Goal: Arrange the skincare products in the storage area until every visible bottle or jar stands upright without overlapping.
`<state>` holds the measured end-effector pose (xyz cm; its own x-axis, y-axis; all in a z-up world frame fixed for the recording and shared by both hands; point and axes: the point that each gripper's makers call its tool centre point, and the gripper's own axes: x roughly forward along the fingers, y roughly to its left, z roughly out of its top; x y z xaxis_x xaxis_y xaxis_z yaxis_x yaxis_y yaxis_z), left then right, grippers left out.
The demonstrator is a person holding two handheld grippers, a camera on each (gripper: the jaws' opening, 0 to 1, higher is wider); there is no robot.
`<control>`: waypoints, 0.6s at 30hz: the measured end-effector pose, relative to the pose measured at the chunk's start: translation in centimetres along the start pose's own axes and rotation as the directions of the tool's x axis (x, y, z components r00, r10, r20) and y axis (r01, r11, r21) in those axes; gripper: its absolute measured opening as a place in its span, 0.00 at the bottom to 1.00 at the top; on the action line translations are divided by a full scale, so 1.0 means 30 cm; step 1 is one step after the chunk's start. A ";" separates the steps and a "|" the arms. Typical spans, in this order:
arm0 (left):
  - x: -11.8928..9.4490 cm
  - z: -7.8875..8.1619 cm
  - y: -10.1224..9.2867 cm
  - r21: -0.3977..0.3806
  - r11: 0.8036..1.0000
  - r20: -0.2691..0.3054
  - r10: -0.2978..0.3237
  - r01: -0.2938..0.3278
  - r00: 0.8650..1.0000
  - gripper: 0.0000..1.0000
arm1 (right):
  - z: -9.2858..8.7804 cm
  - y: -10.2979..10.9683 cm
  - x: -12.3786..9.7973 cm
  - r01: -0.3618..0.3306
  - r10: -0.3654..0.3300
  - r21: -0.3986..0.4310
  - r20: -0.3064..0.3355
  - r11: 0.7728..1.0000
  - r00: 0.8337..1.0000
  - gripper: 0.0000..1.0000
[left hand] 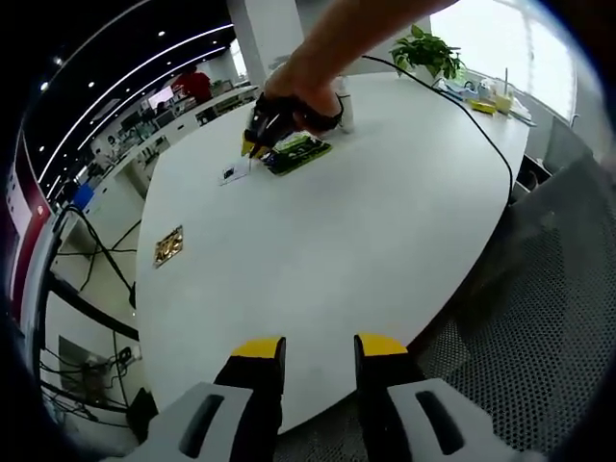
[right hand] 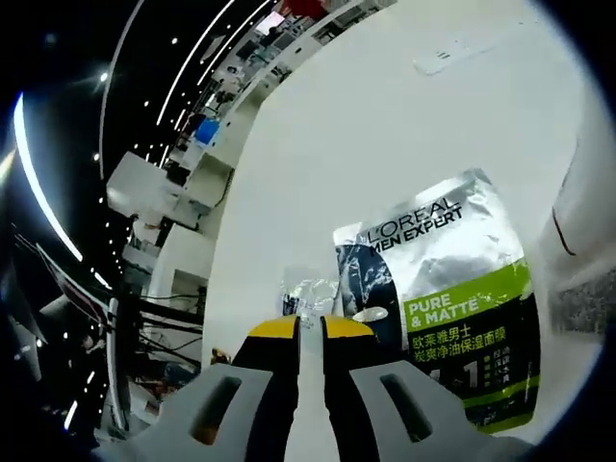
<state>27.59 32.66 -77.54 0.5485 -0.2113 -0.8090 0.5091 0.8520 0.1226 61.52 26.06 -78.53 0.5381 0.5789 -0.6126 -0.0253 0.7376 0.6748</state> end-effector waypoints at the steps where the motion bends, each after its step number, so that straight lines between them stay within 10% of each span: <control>1: 0.000 0.000 -0.001 0.001 1.000 -0.001 -0.001 0.001 1.000 0.30 | 0.005 0.006 -0.002 0.000 0.000 -0.019 0.002 1.000 1.000 0.07; 8: -0.004 -0.001 -0.002 0.001 1.000 -0.003 -0.001 0.001 1.000 0.29 | -0.019 0.070 0.041 -0.034 0.019 -0.364 -0.045 0.931 0.999 0.12; 12: -0.006 -0.001 -0.003 0.001 1.000 -0.004 0.000 0.000 1.000 0.29 | -0.019 0.105 0.074 -0.002 -0.027 -0.631 -0.037 0.776 0.999 0.23; 16: -0.006 -0.001 0.000 0.007 1.000 -0.005 0.004 -0.004 1.000 0.30 | -0.025 0.106 0.129 -0.036 -0.099 -0.840 -0.106 0.542 0.989 0.26; 18: -0.006 0.001 0.001 0.005 1.000 -0.001 0.006 -0.006 1.000 0.30 | -0.043 0.090 0.145 -0.075 -0.148 -0.879 -0.162 0.471 0.976 0.24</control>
<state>27.53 32.72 -77.39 0.5505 -0.2058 -0.8091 0.5091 0.8509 0.1299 62.69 31.02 -79.89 0.3918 0.5121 -0.7643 -0.7929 0.6093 0.0018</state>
